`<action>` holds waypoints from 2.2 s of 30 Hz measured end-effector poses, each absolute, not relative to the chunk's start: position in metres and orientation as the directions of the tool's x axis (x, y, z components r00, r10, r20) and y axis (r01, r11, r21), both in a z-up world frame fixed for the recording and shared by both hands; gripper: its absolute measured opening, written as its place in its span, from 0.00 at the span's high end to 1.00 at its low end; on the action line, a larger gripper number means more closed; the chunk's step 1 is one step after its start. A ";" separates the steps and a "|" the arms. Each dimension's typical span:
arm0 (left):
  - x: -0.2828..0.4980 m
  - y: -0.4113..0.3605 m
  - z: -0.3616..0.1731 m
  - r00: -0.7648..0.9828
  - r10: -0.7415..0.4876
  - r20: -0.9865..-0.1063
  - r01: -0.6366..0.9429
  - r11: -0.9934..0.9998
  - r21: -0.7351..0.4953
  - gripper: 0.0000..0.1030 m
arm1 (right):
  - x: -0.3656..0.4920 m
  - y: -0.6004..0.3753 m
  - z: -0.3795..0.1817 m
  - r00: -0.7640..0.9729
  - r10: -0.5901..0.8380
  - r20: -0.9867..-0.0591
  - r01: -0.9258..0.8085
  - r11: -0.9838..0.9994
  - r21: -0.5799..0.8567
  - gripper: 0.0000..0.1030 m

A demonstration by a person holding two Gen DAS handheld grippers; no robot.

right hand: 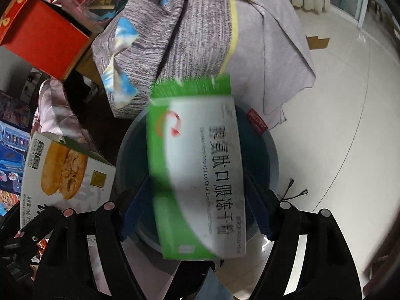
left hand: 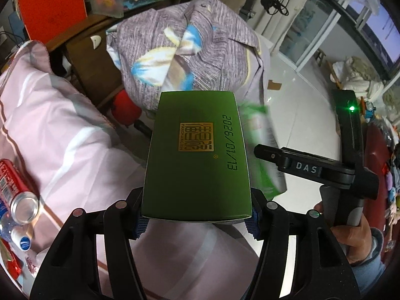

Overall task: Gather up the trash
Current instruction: 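Carry both boxes over the teal bucket and open both tools to drop them, then move both tools back over the table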

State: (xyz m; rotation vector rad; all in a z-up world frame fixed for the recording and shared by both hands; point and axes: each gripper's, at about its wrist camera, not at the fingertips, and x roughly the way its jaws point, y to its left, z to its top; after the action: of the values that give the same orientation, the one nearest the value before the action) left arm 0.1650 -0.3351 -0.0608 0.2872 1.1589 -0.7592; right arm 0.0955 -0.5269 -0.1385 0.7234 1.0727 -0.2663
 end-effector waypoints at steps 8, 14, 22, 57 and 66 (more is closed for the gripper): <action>0.159 -0.350 -0.068 0.175 -0.389 -0.905 0.693 0.701 -0.167 0.40 | 0.089 -0.533 -0.135 0.476 0.124 -0.871 0.555 0.726 0.406 0.21; 0.156 -0.357 -0.071 0.177 -0.370 -0.912 0.698 0.700 -0.149 0.33 | 0.078 -0.542 -0.128 0.474 0.081 -0.877 0.589 0.711 0.384 0.20; 0.150 -0.344 -0.058 0.222 -0.383 -0.897 0.687 0.714 -0.135 0.14 | 0.070 -0.538 -0.123 0.460 0.068 -0.885 0.605 0.706 0.368 0.20; 0.090 -0.067 -0.016 0.367 -0.372 -0.853 0.429 0.881 -0.199 0.08 | 0.074 -0.303 -0.051 0.419 0.102 -0.902 0.275 0.933 0.233 0.15; 0.073 0.024 -0.010 0.456 -0.296 -0.839 0.305 0.938 -0.165 0.08 | 0.072 -0.229 -0.050 0.385 0.147 -0.911 0.162 0.961 0.224 0.15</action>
State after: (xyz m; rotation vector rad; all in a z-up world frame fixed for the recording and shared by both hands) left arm 0.0727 0.0242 -0.0100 0.0095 1.0328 -0.3703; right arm 0.0717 -0.2294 -0.0499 0.2965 1.1809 -0.0093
